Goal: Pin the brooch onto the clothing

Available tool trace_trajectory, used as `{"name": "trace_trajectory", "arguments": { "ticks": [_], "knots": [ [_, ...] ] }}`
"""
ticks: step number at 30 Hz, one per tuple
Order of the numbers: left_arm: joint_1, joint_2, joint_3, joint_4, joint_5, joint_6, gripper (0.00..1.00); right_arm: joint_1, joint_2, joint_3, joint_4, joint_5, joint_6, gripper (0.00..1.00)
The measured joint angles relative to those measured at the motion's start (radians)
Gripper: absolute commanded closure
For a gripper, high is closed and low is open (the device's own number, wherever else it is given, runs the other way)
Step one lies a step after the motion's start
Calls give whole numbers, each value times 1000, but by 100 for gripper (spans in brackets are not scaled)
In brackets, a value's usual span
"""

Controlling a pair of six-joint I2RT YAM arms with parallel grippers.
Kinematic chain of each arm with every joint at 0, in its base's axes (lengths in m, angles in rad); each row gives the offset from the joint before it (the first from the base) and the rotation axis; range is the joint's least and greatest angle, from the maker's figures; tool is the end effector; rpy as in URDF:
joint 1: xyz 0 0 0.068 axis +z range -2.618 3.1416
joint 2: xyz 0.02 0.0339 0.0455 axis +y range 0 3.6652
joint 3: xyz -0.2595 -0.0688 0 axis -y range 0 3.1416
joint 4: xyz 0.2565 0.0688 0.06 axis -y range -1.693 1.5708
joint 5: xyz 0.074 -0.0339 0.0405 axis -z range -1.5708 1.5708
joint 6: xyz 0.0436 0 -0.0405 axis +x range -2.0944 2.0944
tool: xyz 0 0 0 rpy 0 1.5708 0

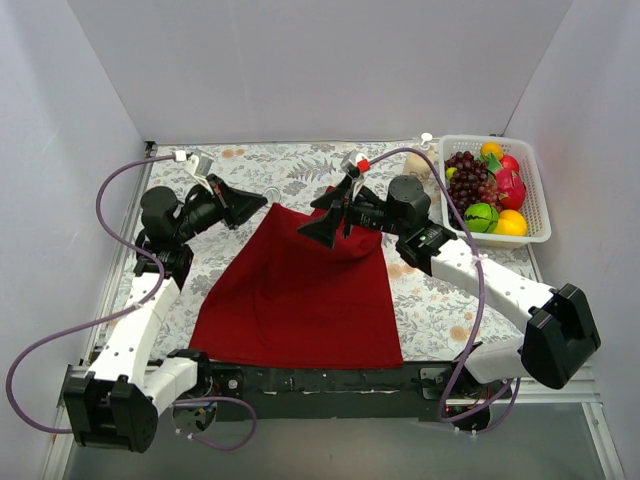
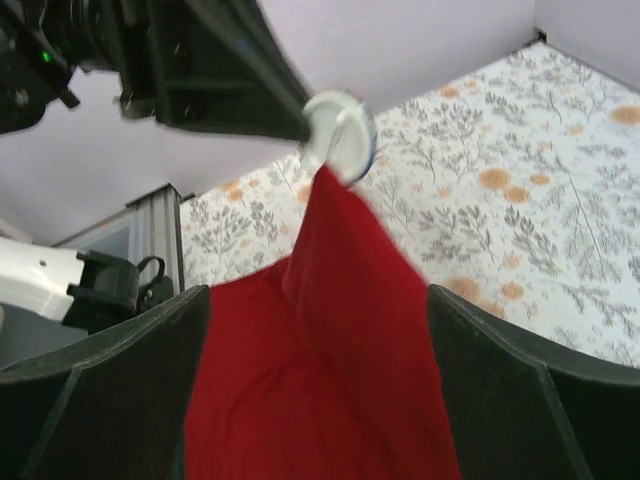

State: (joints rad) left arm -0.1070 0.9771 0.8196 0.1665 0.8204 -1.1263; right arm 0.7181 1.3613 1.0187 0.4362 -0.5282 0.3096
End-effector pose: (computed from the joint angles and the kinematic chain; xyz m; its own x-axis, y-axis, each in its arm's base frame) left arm 0.2365 -0.0575 0.3486 -0.7184 -0.5420 -0.4359 0.3521 0.2571 -0.9000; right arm 0.2408 0.2396 0.3481 -0.2212 0.1562 -0.9626 -0.9226 0.2863 0.2585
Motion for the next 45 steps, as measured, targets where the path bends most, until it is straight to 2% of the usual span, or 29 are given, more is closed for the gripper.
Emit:
{"name": "trace_trajectory", "arguments": {
  "ticks": [11, 18, 24, 30, 36, 45],
  "knots": [
    [0, 221, 88, -31, -325, 12, 100, -5, -56, -134, -130, 48, -47, 5],
    [0, 342, 127, -31, -454, 22, 100, -23, 80, -115, -293, 138, -46, 5],
    [0, 431, 166, -27, -512, 19, 100, -60, 307, 21, -509, 246, -40, 5],
    [0, 519, 209, -25, -550, 18, 100, -70, 467, 164, -645, 364, -42, 4],
    [5, 600, 253, -24, -575, 16, 100, -77, 580, 285, -699, 451, -48, 3],
    [32, 792, 377, -17, -578, 7, 100, -131, 723, 481, -721, 470, -48, 3]
  ]
}}
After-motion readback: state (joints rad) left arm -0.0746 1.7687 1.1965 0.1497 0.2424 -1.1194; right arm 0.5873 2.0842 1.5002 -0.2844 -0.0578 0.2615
